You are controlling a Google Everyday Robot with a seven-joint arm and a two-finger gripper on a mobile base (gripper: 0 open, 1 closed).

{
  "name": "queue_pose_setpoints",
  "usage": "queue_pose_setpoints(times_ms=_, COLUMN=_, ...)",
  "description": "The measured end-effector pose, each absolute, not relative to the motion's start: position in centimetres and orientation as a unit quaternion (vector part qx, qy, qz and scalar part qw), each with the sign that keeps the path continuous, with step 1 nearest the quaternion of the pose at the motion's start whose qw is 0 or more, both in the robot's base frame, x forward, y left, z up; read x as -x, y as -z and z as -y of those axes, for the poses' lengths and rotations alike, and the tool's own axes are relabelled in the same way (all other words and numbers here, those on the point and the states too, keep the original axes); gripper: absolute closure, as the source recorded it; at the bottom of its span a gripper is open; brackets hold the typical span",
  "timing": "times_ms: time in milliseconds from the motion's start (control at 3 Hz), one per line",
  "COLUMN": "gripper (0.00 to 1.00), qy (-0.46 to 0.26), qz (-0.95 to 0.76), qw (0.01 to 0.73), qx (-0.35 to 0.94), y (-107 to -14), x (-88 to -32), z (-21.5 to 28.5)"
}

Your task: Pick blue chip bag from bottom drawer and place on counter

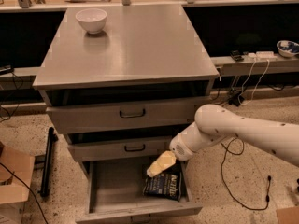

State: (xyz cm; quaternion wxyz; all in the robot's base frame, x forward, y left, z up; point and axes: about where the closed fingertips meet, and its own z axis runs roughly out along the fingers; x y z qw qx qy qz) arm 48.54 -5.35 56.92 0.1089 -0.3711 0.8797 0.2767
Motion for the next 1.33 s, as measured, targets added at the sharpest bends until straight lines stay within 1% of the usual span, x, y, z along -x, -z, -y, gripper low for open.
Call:
queue_pose_setpoints(times_ms=667, gripper=0.0, qy=-0.28, qz=-0.891, qw=0.09, qx=0.346, y=-53.9, x=-48.7, z=5.4)
queue_pose_setpoints(times_ms=1000, gripper=0.0, qy=-0.28, qz=-0.903, qw=0.093, qx=0.312, y=-48.9, x=-49.1, z=5.6)
queue_pose_setpoints(times_ms=1333, gripper=0.0, qy=-0.297, qz=-0.906, qw=0.104, qx=0.285, y=-45.5, x=-49.4, z=6.2)
